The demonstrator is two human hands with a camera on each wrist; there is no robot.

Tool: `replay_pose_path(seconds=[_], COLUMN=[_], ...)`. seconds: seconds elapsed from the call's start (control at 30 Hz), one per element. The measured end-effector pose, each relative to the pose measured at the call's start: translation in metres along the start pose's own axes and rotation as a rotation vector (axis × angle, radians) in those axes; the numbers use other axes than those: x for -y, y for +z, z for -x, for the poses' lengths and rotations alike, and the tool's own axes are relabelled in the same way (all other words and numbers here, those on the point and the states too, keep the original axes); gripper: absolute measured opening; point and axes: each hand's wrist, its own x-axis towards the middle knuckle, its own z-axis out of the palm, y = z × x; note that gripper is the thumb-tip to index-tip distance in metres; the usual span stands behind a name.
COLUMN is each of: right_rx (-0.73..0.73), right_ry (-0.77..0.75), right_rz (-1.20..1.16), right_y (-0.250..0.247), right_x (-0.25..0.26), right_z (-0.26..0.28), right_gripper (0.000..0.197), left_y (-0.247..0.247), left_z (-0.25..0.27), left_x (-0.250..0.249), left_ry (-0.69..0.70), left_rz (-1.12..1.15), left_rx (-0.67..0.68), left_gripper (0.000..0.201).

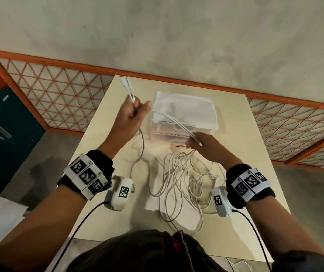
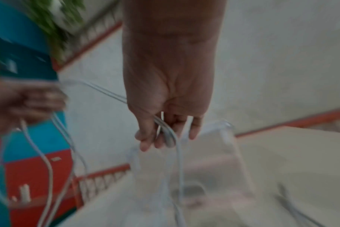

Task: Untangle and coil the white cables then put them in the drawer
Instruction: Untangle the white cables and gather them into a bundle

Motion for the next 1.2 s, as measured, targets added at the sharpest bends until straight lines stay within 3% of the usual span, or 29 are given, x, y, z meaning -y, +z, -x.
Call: replay_pose_path(seconds=[0.1, 0.17, 0.33, 0.43, 0.57, 0.7, 0.8, 1.0, 1.1, 1.2], right_rx=[0.044, -0.005, -0.341, -0.389, -0.142, 0.253, 0.525, 0.740, 0.802, 0.803], right_ry=[0.155, 0.186, 0.104, 0.074, 0.253, 0.372, 0.368, -0.046, -0.160, -0.317], right_rz=[0.152, 0.145, 0.066, -0.054, -0.269, 0.056, 0.096, 0.068, 0.105, 0.290], right_y=[0.017, 0.021, 0.007, 0.002, 0.031, 0.077, 0.098, 0.127, 0.152, 0.174], right_x=[-0.036, -0.041, -0.008, 0.007, 0.015, 0.009, 0.016, 0.043, 0.042, 0.029], right_z=[0.006, 0.005, -0.004, -0.017, -0.034, -0.040, -0.037, -0.032, -0.028, -0.023], right_gripper=[0.020, 0.018, 0.017, 0.017, 0.023, 0.048, 0.038, 0.019, 0.033, 0.052], left_y=[-0.012, -0.017, -0.033, -0.045, -0.053, -0.059, -0.056, -0.050, -0.052, -0.054], left_z=[-0.006, -0.006, -0.001, 0.003, 0.011, 0.018, 0.021, 0.029, 0.030, 0.031], left_x=[-0.005, -0.003, 0.007, 0.013, 0.022, 0.031, 0.033, 0.034, 0.031, 0.026], left_ry=[0.067, 0.099, 0.070, 0.050, 0.015, -0.009, 0.009, 0.016, 0.040, 0.054], left_rz=[0.003, -0.038, -0.118, -0.174, -0.332, -0.455, -0.506, -0.552, -0.523, -0.543], left_rx=[-0.074, -0.068, -0.116, -0.164, -0.185, -0.145, -0.105, -0.146, -0.172, -0.180], left_gripper=[0.031, 0.031, 0.031, 0.033, 0.036, 0.037, 0.036, 0.030, 0.029, 0.038])
